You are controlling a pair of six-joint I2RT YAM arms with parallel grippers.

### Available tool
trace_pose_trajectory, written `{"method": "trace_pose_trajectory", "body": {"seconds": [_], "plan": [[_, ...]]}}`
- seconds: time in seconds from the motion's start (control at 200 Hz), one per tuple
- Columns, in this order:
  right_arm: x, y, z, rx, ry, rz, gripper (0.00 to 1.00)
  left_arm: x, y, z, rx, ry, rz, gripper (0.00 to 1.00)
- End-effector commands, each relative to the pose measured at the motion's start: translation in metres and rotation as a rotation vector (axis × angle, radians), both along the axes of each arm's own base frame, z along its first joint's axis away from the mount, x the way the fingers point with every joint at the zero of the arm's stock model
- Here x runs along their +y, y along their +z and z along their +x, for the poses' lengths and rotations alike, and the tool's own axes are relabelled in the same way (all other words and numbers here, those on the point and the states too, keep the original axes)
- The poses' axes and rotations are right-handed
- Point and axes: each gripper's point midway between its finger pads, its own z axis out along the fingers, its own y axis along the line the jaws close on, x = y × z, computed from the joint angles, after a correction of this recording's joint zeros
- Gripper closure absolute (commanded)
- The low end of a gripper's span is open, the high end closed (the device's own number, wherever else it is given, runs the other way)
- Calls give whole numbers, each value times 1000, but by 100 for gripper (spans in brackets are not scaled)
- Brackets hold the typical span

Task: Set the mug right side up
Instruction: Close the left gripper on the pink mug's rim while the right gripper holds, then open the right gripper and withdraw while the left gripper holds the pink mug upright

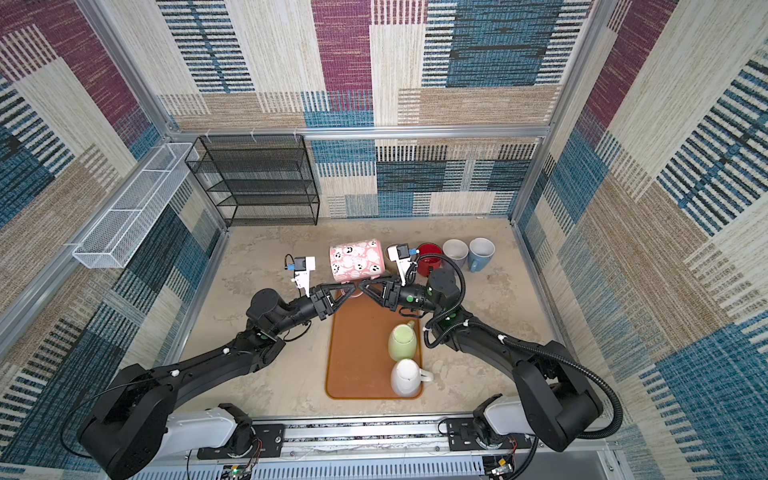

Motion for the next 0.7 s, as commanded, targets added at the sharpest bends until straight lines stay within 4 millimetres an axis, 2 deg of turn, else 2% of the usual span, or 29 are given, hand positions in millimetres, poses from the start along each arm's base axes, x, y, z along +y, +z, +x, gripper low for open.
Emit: {"method": "trace_pose_trajectory", "body": {"seconds": [0.0, 0.22, 0.431, 0.451, 0.541, 0.696], "plan": [[-2, 6, -4, -64, 6, 0, 54, 9, 5, 6, -25, 62, 0, 100], [-9, -4, -3, -55, -33, -45, 43, 20, -6, 8, 6, 112, 53, 100], [-19, -20, 1, -28, -91, -118, 40, 31, -18, 15, 43, 171, 152, 100], [-20, -22, 2, -26, -99, -125, 40, 32, -26, 15, 71, 175, 182, 100], [-24, -28, 4, -7, -136, -163, 39, 37, -30, 17, 80, 201, 224, 100], [-33, -25, 4, -13, -187, -197, 37, 42, -36, 22, 107, 230, 304, 100]]}}
